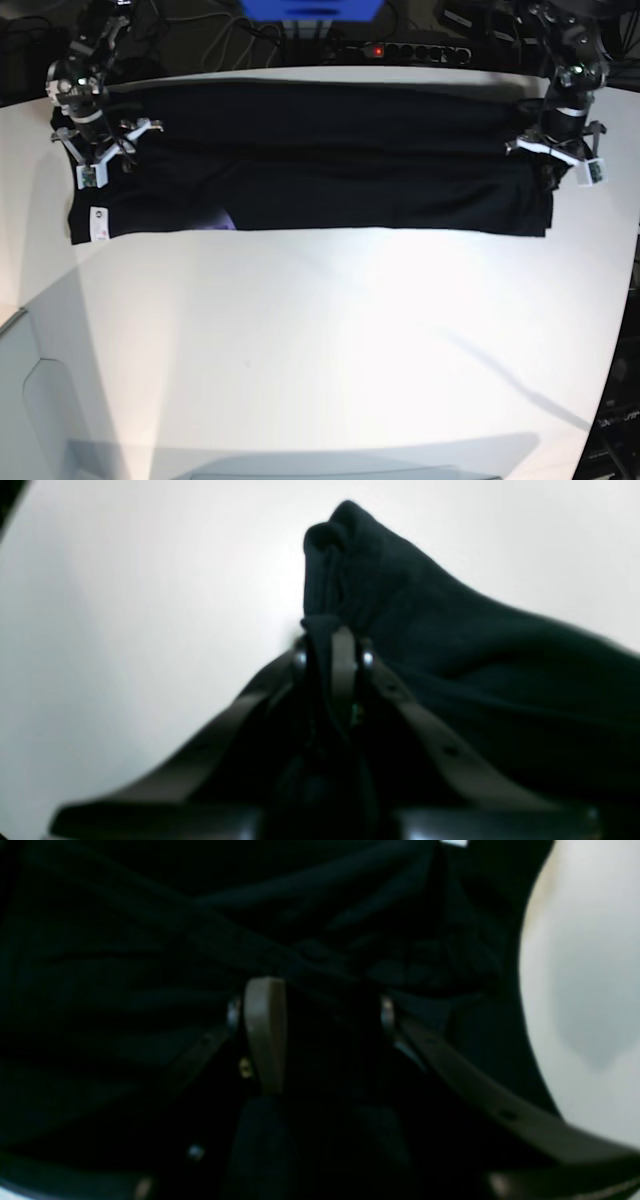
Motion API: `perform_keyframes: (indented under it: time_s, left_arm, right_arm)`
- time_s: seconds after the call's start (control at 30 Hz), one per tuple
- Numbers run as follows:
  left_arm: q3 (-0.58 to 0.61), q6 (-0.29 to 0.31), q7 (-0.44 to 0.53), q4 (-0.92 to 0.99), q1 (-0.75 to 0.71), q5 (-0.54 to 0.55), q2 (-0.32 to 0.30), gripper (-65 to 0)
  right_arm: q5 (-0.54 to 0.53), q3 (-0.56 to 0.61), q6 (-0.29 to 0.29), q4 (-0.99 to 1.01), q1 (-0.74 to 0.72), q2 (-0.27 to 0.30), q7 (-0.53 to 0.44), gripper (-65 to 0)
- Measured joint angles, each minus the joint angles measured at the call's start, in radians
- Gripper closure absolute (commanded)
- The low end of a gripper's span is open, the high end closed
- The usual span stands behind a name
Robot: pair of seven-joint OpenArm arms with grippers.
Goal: Fold the T-shirt properly
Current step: 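Carry the strip end with the left gripper toward the right gripper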
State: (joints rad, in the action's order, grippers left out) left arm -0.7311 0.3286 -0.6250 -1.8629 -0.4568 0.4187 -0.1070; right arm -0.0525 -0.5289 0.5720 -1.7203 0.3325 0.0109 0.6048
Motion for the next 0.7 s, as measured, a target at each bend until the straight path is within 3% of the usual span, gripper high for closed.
perform_keyframes:
  time_s: [0.2,0.27,0.43,0.7]
  left_arm:
    - [0.024,-0.004,-0.01,-0.069,-0.003,-0.017,0.137,0.0]
    - [0.064,-0.004,-0.053,-0.083,-0.003,-0.071,0.17,0.0]
    - [0.18,-0.004,-0.053,-0.097,-0.004,-0.184,0.269,0.0]
    - [0.433,-0.007,-0.052,-0.101,-0.061,-0.267,0.26,0.0]
  right_arm:
    - [0.0,0.0,0.0,0.0,-0.001,0.0,0.001,-24.3]
    - [0.0,0.0,0.0,0.0,-0.001,0.0,0.001,-24.3]
    - [0.0,0.0,0.0,0.0,-0.002,0.0,0.002,-24.3]
    - [0.001,0.0,0.0,0.0,-0.002,0.0,0.001,-24.3]
